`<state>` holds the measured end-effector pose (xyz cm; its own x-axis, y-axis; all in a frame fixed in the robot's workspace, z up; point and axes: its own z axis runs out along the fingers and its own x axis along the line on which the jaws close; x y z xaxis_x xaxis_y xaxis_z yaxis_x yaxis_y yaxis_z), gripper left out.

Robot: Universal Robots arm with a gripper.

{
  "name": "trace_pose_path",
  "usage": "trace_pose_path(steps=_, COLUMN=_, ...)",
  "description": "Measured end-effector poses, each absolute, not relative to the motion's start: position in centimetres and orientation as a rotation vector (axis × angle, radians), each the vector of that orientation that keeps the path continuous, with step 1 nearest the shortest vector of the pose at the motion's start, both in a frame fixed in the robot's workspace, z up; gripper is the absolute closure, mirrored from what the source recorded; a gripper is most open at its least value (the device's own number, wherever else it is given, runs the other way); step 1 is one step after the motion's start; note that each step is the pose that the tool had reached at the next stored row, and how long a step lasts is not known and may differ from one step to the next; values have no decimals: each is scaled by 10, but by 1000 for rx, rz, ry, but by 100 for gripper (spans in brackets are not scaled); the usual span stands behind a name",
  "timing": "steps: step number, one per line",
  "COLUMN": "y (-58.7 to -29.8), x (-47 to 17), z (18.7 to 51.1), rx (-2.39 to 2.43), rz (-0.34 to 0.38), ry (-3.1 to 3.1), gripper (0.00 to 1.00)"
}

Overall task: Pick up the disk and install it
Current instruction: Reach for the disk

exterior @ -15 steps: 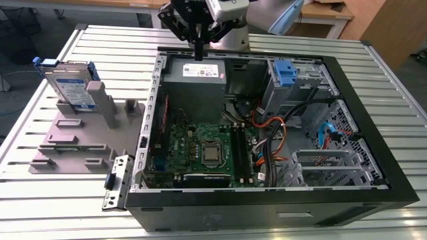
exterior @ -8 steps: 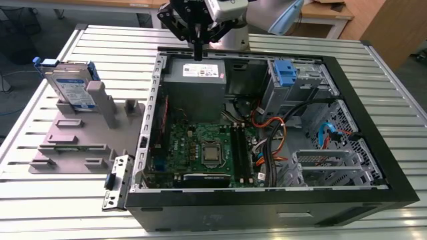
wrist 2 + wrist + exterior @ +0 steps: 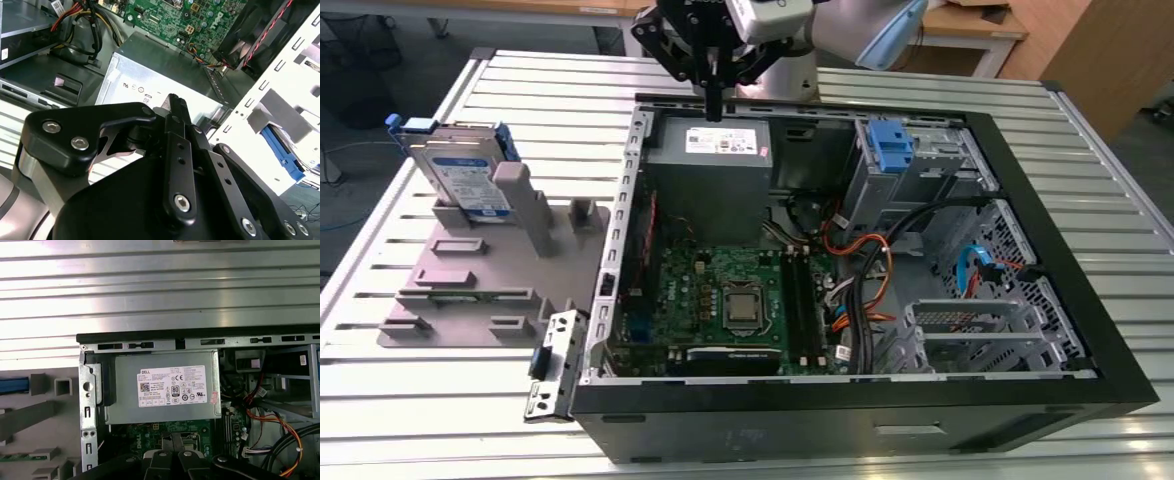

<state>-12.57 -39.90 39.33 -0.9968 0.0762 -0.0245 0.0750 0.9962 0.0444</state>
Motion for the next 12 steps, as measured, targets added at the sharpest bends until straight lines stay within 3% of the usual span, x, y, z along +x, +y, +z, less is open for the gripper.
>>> trace_pose_path(steps=12, y=-399, x=-136, z=393, rx=118, rz=68, ry=3112, gripper=89)
